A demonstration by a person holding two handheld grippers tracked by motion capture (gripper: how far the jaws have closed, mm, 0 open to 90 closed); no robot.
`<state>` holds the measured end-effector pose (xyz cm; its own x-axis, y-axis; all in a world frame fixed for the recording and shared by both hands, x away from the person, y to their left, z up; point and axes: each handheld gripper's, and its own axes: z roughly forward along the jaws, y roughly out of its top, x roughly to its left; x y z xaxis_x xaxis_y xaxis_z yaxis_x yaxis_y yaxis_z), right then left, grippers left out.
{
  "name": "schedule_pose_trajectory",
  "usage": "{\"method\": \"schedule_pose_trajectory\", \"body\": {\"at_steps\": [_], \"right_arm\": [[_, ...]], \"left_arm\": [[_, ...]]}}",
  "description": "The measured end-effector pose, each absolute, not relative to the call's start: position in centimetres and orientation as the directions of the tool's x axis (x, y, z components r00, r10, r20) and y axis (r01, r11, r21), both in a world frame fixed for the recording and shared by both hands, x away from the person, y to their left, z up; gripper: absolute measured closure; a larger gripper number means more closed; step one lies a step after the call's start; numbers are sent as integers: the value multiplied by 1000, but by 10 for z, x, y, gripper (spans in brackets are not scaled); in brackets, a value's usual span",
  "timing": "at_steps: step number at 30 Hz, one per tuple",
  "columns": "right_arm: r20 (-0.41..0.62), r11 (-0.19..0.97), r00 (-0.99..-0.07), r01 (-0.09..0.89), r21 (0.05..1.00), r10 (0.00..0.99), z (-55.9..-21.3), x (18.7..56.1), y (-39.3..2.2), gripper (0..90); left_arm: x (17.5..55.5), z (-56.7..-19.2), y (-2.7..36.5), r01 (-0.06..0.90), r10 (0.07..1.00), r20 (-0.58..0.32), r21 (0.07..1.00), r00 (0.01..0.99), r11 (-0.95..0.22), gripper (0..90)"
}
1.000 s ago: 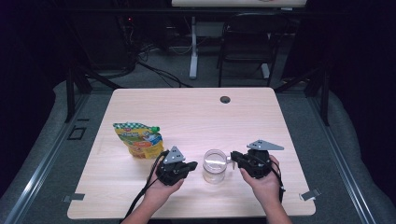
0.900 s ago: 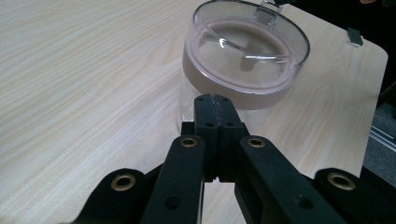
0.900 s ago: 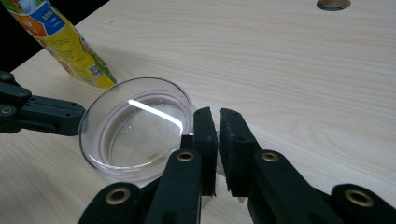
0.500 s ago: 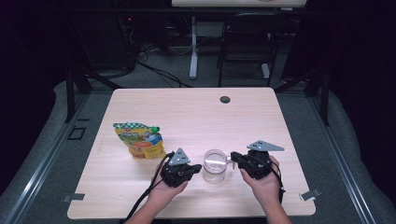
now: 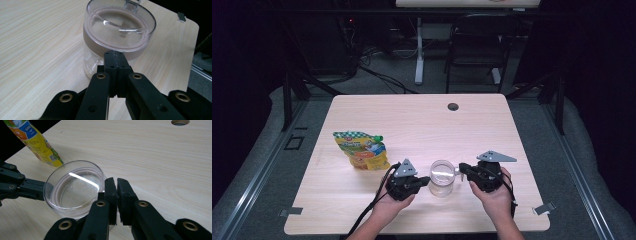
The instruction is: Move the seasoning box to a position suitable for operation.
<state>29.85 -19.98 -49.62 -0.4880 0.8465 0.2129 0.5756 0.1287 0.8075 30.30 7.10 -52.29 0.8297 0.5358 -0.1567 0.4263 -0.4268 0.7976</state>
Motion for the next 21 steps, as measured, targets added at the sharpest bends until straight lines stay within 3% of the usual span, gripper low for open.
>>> {"method": "schedule_pose_trajectory", "body": {"at_steps": [21], "right_arm": [[211,136,-491,580,803,845,-497,296,-201,842]], "left_arm": [[305,-513,66,408,536,-137,806,833,-429,900]]}}
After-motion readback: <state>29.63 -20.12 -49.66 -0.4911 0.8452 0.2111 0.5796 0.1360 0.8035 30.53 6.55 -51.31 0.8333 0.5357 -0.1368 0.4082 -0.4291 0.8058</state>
